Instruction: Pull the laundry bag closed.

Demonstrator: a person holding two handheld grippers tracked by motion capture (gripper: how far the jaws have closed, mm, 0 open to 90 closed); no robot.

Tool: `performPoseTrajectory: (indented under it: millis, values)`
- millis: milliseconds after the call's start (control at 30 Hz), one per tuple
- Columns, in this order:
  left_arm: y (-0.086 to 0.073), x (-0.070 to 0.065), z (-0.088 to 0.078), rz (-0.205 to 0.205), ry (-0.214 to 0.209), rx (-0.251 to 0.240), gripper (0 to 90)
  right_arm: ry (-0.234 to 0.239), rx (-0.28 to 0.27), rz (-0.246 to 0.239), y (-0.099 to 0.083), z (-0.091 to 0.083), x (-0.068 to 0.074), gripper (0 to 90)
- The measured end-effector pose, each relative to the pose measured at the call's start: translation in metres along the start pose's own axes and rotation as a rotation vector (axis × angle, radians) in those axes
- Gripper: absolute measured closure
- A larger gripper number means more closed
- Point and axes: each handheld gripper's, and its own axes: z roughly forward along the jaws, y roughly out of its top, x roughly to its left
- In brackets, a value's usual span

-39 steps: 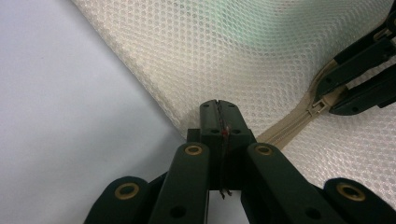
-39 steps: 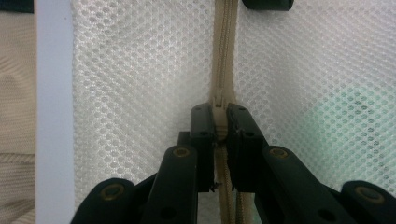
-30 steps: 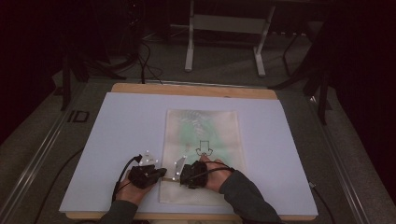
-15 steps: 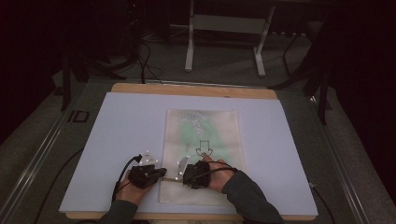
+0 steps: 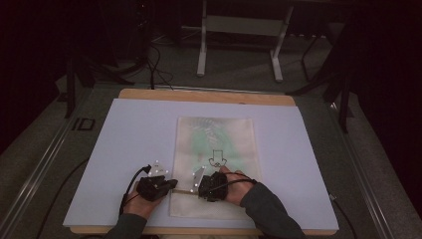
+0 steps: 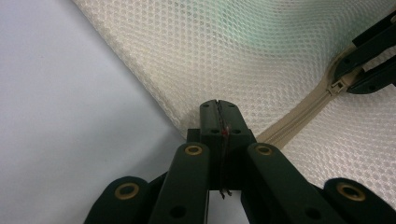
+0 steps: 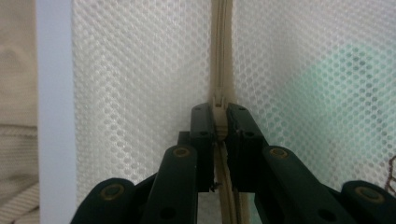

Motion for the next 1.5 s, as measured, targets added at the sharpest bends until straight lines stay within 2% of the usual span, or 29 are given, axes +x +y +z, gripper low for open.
performPoseTrajectory:
  millis: [700, 1500]
  values:
    - [0.000, -0.001, 0.000, 0.002, 0.005, 0.001, 89.4, -0.008, 0.002, -0.002, -0.005, -0.002, 0.002, 82.2]
    - [0.000, -0.001, 0.000, -0.006, 0.003, -0.003, 89.4, -0.006, 0.023, 0.032, -0.027, -0.009, 0.002, 82.1]
